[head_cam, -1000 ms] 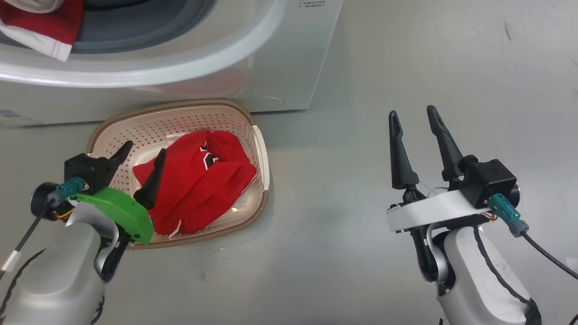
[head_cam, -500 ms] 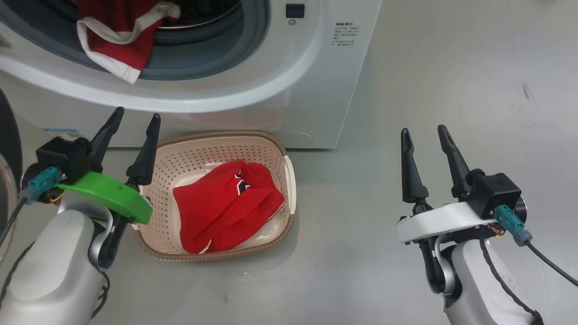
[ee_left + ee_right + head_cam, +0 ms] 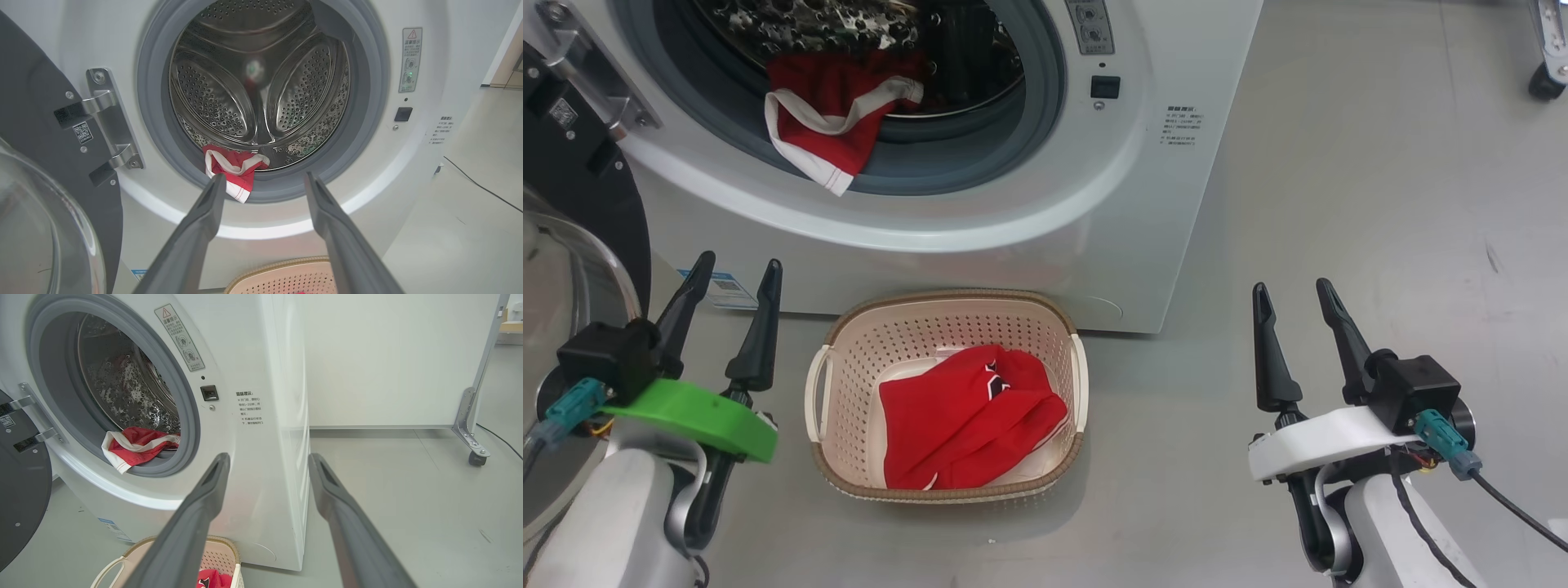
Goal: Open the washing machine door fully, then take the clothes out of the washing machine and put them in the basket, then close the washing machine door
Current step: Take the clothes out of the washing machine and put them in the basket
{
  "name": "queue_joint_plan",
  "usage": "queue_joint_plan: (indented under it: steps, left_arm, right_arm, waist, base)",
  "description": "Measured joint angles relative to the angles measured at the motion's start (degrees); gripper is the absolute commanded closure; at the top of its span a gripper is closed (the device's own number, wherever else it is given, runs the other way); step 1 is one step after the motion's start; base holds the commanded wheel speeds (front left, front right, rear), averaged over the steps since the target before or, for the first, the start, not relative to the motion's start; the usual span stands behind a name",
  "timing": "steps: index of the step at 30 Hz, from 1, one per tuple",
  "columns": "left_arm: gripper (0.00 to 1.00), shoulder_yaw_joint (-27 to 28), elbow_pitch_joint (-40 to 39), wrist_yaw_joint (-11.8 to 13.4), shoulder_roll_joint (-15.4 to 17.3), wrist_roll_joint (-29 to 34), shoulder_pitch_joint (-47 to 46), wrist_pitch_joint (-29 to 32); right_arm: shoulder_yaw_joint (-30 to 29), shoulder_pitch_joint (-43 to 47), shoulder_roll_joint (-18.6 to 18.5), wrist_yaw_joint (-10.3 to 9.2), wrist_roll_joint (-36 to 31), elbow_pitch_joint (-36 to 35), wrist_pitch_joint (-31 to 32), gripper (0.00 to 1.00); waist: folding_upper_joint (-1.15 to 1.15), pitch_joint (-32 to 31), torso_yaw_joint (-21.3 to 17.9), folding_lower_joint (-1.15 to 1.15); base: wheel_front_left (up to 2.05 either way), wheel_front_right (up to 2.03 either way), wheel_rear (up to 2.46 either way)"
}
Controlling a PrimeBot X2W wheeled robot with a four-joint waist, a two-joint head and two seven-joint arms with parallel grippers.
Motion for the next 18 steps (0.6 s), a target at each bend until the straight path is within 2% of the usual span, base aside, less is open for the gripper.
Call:
queue_joint_plan:
  steps: [18]
  left_arm:
    - [0.00,4.6,-6.5,0.0,-2.3,4.2,11.6,0.0]
  right_arm:
    - [-0.7,3.9,0.2,2.25,0.4,0.6,0.0,0.00]
  waist:
    - [0.00,-5.8,0.7,0.00]
  base:
    - [0.00,0.00,0.00]
